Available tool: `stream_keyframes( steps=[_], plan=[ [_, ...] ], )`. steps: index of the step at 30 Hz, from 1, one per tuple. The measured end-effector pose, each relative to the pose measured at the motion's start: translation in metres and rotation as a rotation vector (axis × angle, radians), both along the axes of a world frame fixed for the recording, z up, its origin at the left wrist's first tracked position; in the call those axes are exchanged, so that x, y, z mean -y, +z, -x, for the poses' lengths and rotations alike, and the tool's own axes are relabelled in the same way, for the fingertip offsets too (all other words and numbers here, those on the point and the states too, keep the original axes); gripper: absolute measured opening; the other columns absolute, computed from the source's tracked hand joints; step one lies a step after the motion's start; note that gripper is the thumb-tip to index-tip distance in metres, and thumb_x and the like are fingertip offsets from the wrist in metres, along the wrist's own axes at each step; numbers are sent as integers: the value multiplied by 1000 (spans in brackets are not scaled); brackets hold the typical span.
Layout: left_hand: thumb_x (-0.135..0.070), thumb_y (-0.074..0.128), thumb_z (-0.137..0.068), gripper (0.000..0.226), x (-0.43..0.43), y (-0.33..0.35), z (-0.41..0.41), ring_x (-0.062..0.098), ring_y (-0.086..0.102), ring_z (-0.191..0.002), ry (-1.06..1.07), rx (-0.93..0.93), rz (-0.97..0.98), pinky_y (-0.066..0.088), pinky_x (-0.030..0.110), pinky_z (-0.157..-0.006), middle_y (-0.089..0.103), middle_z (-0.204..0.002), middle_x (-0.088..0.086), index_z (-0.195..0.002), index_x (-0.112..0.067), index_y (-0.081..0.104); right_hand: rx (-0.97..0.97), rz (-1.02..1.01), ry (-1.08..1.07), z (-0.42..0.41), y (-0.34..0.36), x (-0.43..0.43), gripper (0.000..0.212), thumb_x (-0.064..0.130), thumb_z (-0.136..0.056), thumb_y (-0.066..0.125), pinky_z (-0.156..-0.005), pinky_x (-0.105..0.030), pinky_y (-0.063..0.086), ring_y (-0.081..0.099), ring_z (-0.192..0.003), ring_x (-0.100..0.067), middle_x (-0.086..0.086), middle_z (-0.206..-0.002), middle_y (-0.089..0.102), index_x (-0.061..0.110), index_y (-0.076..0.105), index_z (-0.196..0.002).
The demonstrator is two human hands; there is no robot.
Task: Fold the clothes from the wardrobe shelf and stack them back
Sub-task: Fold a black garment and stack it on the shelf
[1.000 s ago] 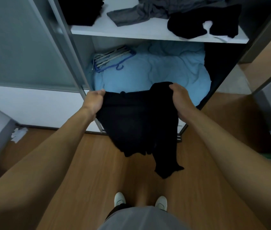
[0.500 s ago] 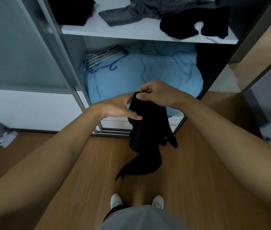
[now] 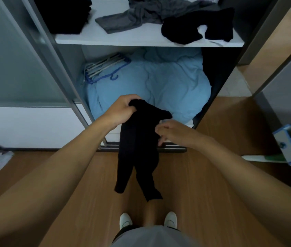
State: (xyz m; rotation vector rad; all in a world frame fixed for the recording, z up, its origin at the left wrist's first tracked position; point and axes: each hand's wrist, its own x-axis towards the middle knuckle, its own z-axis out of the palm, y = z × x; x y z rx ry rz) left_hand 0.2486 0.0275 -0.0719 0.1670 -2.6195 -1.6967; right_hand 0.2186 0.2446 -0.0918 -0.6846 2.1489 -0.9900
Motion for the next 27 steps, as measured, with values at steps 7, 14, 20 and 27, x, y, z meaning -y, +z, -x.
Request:
stream_keyframes(
  steps=[7,14,20,27],
  plan=[
    [16,51,-90,49,11,8,-8,6,69,-98,-104,-5,-127,51,14,-81,75,-95,-11,-99,-26,74,-421,-254,-384,34,-8,-9,13,19,-87,64,-86,-37,53,65,-98,-23,0,-106,69,22,64,-100],
    [12,59,-90,38,15,13,-14,14,70,-100,-66,-56,-275,53,21,-83,75,-98,-3,-100,-20,74,-329,12,-111,48,-21,-3,96,12,-81,81,-116,-21,19,26,-143,-20,-8,-158,25,16,19,-155],
    [8,60,-90,41,29,13,-22,13,71,-97,-98,-42,-331,54,20,-81,75,-97,-4,-95,-29,77,-104,240,-135,47,-11,9,27,5,-96,61,-58,-4,38,54,-61,12,26,-61,60,25,60,-78],
    [4,58,-93,32,46,0,-28,20,70,-98,76,132,-210,54,18,-77,76,-94,-1,-98,-21,75,96,586,-418,47,31,19,11,15,-99,58,-82,-25,53,69,-88,-12,2,-90,73,18,69,-97]
  ],
)
